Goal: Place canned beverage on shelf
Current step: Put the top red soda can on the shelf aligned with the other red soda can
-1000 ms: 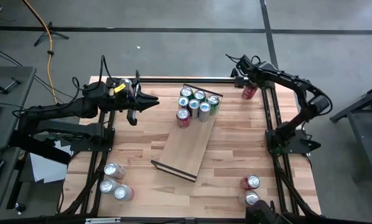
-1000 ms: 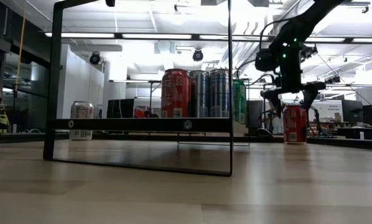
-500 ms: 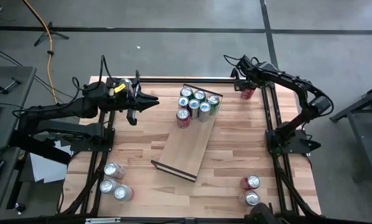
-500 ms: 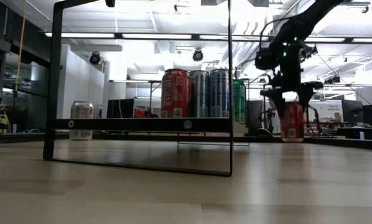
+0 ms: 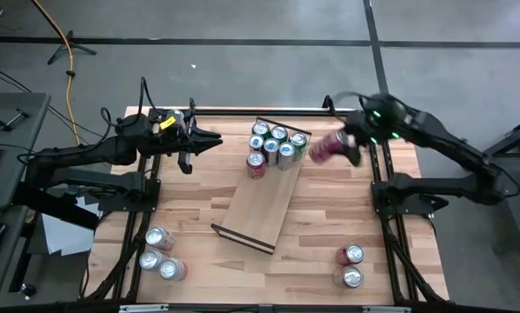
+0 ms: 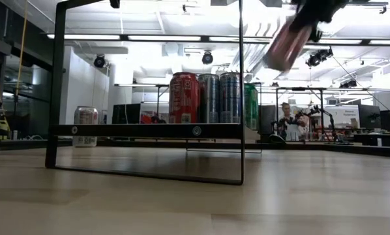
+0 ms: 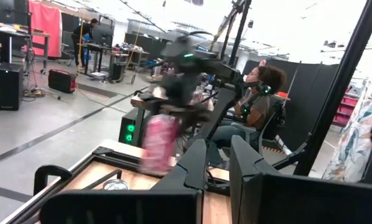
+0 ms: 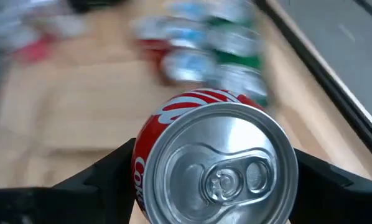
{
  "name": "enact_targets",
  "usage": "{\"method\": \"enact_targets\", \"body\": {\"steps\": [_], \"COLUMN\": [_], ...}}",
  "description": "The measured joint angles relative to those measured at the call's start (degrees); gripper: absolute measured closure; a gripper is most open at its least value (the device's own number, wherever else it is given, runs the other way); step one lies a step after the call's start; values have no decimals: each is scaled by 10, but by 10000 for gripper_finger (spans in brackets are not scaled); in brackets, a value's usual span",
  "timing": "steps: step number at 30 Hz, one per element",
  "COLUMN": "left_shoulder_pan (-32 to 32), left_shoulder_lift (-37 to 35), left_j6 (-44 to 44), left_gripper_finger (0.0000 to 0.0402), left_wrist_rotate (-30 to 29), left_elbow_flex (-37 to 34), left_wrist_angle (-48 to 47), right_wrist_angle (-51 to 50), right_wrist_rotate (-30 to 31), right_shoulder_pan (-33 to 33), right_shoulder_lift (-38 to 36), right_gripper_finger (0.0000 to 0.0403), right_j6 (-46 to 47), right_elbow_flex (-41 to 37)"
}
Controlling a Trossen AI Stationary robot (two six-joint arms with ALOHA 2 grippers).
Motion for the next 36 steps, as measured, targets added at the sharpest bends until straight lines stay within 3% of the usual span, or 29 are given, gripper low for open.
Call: {"method": "enact_targets", "body": {"steps": [3, 8, 12, 16, 23, 26, 36], "left_shoulder_pan": [0, 0, 0, 0, 0, 0, 1], "left_shoulder_lift": [0, 0, 0, 0, 0, 0, 0], "left_j6": [0, 0, 0, 0, 0, 0, 0], "left_gripper_finger": [401, 401, 401, 401, 401, 401, 401], "left_wrist_rotate": [0, 0, -2, -4, -7, -19, -21], "left_elbow_flex": [0, 0, 0, 0, 0, 0, 0], "left_wrist_angle": [0, 0, 0, 0, 0, 0, -2], "right_wrist_angle": [1, -6, 20, 70, 121, 122, -26], "right_wrist_rotate": [-9, 103, 137, 141, 217, 229, 296], "right_shoulder_pan": [85, 207, 279, 329, 346, 346, 329], "right_shoulder_lift": [-60, -89, -43, 50, 203, 256, 413], "right_gripper_finger": [109, 109, 109, 109, 109, 109, 109], "right_j6": [-20, 80, 123, 144, 254, 261, 225], "right_elbow_flex": [0, 0, 0, 0, 0, 31, 207]}}
